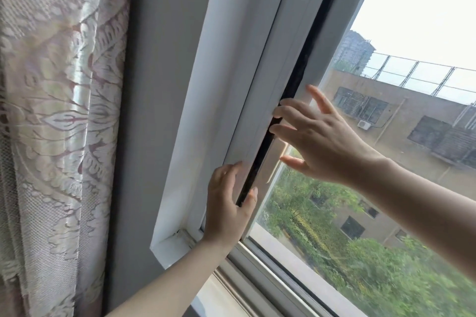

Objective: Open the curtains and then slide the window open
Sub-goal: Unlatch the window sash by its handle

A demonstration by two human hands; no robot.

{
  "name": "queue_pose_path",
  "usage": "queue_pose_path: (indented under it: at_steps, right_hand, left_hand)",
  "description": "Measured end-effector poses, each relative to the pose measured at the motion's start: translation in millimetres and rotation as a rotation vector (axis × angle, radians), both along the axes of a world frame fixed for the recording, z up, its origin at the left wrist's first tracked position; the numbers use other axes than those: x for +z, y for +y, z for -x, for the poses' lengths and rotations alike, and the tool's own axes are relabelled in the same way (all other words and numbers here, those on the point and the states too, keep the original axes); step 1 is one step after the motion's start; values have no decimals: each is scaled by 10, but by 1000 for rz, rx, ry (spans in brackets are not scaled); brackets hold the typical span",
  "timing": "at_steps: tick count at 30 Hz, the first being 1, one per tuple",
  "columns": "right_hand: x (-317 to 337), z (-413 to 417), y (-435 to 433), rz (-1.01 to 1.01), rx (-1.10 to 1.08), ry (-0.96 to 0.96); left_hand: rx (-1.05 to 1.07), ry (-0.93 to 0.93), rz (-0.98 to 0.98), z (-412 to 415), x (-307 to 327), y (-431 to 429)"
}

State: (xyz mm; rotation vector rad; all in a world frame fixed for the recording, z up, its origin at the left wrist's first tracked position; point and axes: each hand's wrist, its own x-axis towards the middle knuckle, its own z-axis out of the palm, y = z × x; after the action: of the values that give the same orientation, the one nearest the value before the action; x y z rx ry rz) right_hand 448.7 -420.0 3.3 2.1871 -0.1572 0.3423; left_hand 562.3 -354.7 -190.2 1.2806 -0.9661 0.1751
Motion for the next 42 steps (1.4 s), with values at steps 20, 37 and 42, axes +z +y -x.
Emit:
queue_pose_path:
  at_steps: [20, 37, 42]
  right_hand:
    - [-26, -503, -78, 45, -15, 13]
    - [-194, -122, -78, -35, 74, 216]
    - [-204, -124, -77, -50, 58, 204]
  left_hand:
    - [17, -132, -170, 37, -252, -113]
    - [133, -213, -207, 120, -324, -228]
    - [156, -218, -214, 169, -333, -276]
